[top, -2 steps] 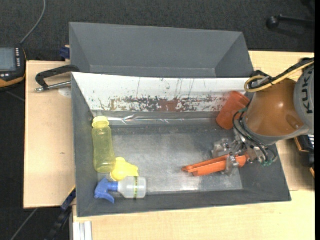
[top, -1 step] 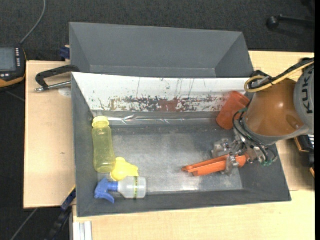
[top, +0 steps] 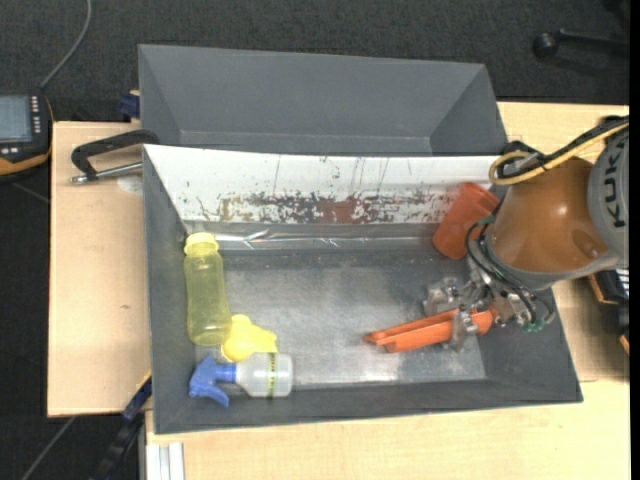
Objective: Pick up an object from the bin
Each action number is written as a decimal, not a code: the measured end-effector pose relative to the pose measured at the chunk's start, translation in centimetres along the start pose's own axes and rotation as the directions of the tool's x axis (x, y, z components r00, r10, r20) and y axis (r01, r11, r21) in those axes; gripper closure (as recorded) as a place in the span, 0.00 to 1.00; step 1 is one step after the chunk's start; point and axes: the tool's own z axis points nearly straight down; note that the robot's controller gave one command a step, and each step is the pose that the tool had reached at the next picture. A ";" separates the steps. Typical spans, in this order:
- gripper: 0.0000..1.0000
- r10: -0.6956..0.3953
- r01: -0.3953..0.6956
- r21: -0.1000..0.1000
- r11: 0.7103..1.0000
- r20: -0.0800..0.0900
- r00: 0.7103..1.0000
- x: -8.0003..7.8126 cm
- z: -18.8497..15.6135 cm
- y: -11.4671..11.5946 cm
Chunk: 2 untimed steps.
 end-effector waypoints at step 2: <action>1.00 -0.001 0.001 0.000 1.000 0.000 1.000 0.0 0.0 0.0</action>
Offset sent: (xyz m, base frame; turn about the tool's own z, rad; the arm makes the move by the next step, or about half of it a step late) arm 0.0000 0.0000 0.0000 0.0000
